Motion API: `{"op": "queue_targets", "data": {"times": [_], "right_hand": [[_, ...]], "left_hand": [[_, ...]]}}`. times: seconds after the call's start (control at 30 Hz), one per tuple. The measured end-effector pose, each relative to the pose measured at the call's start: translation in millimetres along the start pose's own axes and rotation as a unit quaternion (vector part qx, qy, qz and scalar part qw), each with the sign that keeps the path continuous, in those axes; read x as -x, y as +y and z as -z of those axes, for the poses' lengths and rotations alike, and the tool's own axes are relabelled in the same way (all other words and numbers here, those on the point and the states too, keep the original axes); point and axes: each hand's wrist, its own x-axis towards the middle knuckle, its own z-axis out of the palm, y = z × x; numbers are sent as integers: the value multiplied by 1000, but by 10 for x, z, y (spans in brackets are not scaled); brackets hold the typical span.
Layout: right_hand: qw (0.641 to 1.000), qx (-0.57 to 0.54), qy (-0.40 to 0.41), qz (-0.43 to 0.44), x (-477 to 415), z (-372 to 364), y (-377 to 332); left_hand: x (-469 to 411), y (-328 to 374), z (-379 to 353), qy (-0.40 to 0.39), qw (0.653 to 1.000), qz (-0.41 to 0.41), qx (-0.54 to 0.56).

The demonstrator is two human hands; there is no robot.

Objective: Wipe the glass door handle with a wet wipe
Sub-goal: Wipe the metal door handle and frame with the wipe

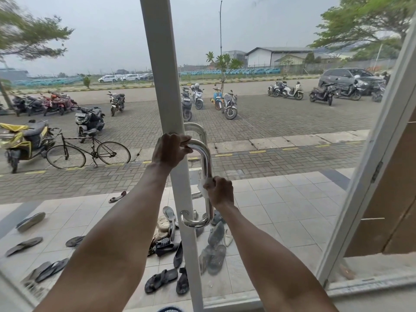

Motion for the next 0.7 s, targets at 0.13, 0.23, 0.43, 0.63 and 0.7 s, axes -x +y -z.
{"op": "queue_targets", "data": {"times": [0.13,0.23,0.43,0.63,0.7], "right_hand": [[997,-24,58,43,-145,145,-208],[992,-33,94,72,-226,188,-312],[998,-18,52,38,-44,-58,23],[1000,-7,10,-8,159,-255,268],[1000,-10,16,0,144,-199,229]], "left_hand": [[9,-21,-13,4,1000,-1,1],[24,-27,-24,12,1000,3,0],[-11,-62,-23,12,1000,-4,-23],[17,-90,-77,30,999,-1,-18],[17,-96,-86,33,999,-2,-16]]}}
